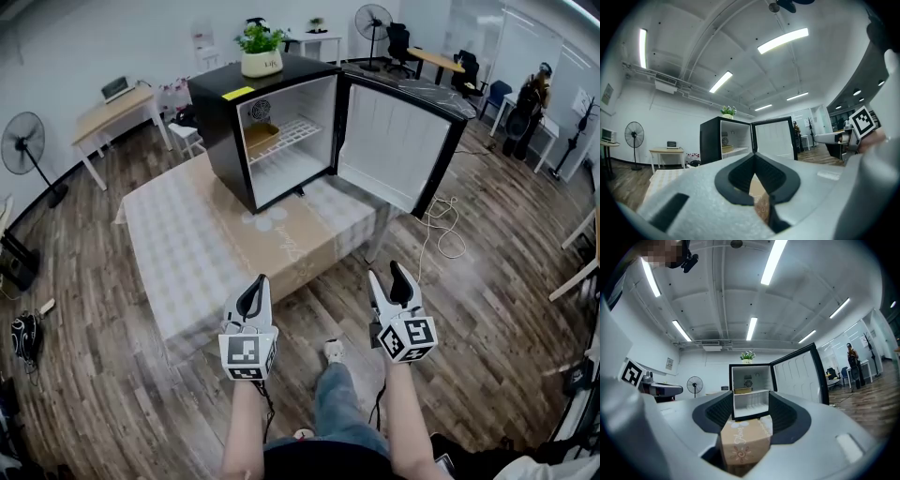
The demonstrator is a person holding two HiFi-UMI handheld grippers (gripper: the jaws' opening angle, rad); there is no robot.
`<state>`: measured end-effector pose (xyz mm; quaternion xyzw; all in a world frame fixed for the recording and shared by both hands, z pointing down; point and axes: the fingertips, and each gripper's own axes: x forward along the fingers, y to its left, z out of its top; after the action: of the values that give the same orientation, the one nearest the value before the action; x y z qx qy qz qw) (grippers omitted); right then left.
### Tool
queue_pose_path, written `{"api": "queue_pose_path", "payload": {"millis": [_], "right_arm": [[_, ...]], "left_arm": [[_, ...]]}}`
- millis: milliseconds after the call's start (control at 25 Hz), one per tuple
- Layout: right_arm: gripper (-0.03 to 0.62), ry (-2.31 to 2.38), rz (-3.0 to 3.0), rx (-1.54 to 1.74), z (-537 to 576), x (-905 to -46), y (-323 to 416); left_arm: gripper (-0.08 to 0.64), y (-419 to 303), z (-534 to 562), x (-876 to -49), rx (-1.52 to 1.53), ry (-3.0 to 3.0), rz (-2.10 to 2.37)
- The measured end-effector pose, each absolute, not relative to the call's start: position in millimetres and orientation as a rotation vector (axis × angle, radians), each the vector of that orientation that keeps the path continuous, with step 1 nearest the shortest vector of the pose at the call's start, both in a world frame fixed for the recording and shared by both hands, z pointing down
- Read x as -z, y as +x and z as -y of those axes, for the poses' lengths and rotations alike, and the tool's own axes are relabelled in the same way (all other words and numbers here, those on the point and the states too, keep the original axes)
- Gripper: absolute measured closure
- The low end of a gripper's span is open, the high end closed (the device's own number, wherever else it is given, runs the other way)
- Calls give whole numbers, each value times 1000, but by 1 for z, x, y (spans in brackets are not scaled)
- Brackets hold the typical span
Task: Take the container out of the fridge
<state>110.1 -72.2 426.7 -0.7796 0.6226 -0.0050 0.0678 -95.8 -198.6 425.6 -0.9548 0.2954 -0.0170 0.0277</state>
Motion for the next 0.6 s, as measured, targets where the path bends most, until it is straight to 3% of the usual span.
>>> {"api": "queue_pose_path", "payload": {"millis": [400,600], "right_arm": [[364,-2190,-2036,68,239,-441,217],[364,-2040,-2168,66,154,-462,263]], "left_arm": [[555,-2,328,-451,130,-2896,-1120],[554,58,210,-469,144,-2829,-1218]]}}
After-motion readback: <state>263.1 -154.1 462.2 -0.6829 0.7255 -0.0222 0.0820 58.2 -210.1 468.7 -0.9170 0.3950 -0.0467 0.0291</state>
